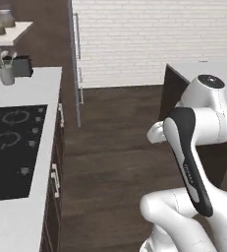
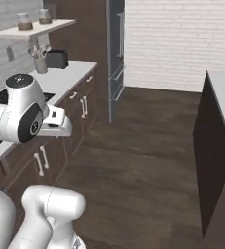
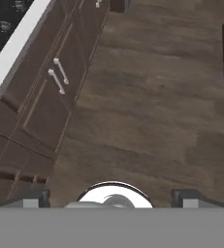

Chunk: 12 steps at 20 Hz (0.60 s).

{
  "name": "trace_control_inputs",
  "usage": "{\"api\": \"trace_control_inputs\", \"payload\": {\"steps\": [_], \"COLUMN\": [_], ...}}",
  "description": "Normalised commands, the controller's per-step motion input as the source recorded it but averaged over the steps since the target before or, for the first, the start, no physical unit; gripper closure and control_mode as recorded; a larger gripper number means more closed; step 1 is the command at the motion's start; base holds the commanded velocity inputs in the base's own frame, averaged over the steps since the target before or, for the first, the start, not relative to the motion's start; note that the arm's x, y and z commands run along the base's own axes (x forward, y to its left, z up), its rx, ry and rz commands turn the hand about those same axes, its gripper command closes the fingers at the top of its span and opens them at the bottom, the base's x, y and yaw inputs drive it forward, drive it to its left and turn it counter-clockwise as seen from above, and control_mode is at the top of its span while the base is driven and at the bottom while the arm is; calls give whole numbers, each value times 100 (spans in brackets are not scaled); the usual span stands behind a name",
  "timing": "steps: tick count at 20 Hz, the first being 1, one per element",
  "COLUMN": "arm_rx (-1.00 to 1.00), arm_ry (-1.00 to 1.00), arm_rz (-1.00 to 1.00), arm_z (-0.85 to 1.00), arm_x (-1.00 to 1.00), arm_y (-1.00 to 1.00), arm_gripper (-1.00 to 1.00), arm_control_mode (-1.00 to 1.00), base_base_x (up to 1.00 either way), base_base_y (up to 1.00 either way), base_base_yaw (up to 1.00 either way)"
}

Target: Navigate to the dishwasher.

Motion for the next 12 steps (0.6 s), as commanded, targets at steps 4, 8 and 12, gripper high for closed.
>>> {"api": "trace_control_inputs", "payload": {"steps": [4,8,12], "arm_rx": [0,0,0], "arm_ry": [0,0,0], "arm_rz": [0,0,0], "arm_z": [0,0,0], "arm_x": [0,0,0], "arm_y": [0,0,0], "arm_gripper": [-100,-100,-100], "arm_control_mode": [100,100,100], "base_base_x": [0,0,0], "base_base_y": [-61,-65,-74], "base_base_yaw": [-87,-85,-81]}}
